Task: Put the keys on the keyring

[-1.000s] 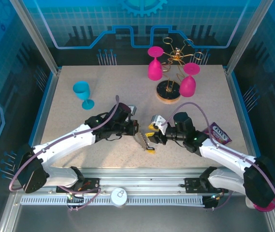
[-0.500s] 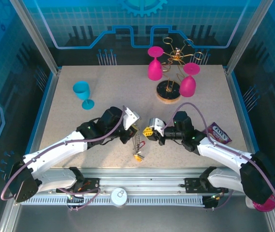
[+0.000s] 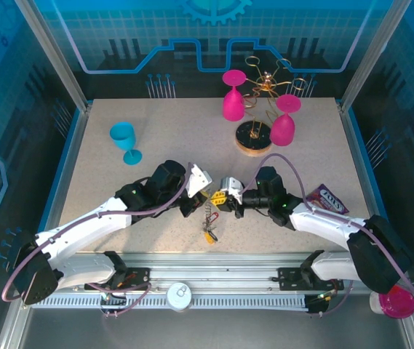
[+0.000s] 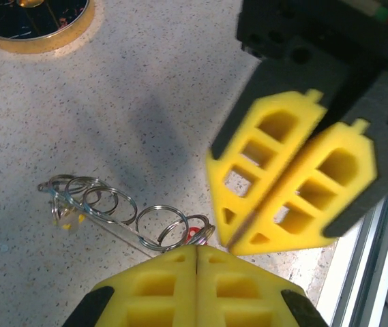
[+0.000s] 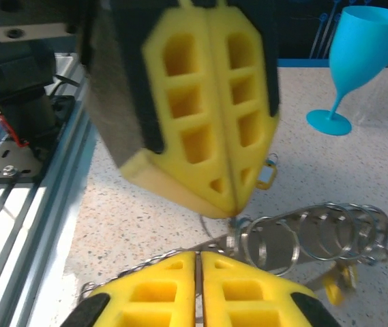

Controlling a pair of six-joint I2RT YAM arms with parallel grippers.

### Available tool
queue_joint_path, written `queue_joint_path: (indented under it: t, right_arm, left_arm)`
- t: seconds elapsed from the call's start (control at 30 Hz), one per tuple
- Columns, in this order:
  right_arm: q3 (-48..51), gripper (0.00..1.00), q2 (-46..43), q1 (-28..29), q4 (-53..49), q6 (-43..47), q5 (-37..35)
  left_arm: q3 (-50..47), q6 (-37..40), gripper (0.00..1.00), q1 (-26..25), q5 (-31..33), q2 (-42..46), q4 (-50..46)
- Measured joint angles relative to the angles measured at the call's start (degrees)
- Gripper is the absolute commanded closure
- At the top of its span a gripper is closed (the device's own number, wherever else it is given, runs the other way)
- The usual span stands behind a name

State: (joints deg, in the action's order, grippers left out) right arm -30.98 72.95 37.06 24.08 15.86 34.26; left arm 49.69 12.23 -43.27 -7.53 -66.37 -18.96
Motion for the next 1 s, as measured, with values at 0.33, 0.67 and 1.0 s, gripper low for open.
queue_joint_path:
  t: [0.33,0.67,1.0]
  right_arm:
    - [0.0,0.75,0.48,0.04,1.44,0.33,-2.62]
    - [0.0,0.76,1.49,0.11,1.49,1.16,2.73]
    - [0.72,0.79,1.55,0.0,2.27,1.14,2.89]
  left_arm:
    - [-1.18,3.89,1.0,0.04,-3.3,1.7,0.44]
    - [-2.38,6.19,1.0,0.04,-4.55,2.14,1.4]
    - [-3.1,7.08,1.0,0.04,-3.87,2.38,3.48]
